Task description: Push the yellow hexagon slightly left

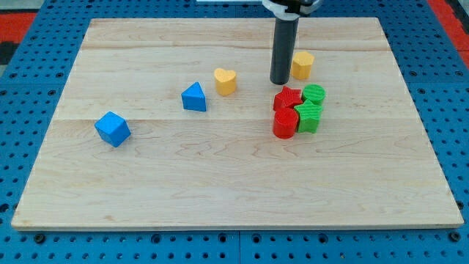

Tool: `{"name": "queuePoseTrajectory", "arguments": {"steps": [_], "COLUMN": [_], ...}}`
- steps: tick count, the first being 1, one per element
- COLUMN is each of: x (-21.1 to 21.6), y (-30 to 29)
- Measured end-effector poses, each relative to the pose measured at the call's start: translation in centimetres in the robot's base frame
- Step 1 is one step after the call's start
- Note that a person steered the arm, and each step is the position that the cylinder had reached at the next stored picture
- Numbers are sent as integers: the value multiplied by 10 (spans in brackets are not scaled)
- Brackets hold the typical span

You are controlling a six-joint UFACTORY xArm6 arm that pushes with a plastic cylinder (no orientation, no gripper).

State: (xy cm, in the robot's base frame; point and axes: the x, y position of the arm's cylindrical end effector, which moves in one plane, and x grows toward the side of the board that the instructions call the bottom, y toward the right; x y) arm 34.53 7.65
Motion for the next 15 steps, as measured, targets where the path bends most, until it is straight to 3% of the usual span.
{"name": "queuePoseTrajectory", "arguments": {"steps": [1,2,3,5,7,9,11,13,15], "x": [-59,-65,-98,-83,-19,3,-62,-18,-12], "y": [18,24,52,144,69,54,70,47,26]}}
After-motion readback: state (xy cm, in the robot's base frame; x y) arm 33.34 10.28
